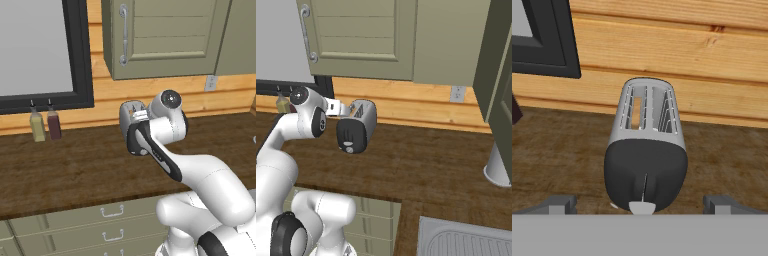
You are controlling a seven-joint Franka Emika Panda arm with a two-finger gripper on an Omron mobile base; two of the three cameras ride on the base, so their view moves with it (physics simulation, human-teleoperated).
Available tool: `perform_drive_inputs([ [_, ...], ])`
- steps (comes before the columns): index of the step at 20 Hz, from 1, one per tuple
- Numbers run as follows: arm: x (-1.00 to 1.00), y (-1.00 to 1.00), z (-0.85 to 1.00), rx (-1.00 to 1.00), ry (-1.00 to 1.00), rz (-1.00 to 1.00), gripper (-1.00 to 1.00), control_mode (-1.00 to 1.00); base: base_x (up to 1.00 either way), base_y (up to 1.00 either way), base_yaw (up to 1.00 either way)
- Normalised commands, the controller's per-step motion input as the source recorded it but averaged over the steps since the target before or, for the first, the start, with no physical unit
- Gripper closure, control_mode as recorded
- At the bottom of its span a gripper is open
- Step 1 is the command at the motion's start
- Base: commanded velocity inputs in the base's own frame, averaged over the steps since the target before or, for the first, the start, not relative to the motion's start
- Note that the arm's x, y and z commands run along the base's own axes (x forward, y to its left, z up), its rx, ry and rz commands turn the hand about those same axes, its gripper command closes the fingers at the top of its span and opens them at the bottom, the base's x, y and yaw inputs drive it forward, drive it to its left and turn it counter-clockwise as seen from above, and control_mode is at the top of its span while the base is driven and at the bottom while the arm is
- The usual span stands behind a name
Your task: Start the toaster. Once the lever pops up, take the bread to the plate on the dining counter.
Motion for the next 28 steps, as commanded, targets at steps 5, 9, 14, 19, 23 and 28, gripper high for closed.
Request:
perform_drive_inputs([
  [5, 0.0, 0.0, 0.0, 0.0, 0.0, 0.0, -1.0, -1.0, 0.0, 0.0, 0.0],
  [9, 0.0, 0.0, 0.0, 0.0, 0.0, 0.0, -1.0, -1.0, 0.0, 0.0, 0.0],
  [14, 0.0, 0.0, 0.0, 0.0, 0.0, 0.0, -1.0, -1.0, 0.0, 0.0, 0.0],
  [19, 0.0, 0.0, 0.0, 0.0, 0.0, 0.0, -1.0, -1.0, 0.0, 0.0, 0.0],
  [23, 0.0, 0.0, 0.0, 0.0, 0.0, 0.0, -1.0, -1.0, 0.0, 0.0, 0.0],
  [28, 0.0, 0.0, 0.0, 0.0, 0.0, 0.0, -1.0, -1.0, 0.0, 0.0, 0.0],
])
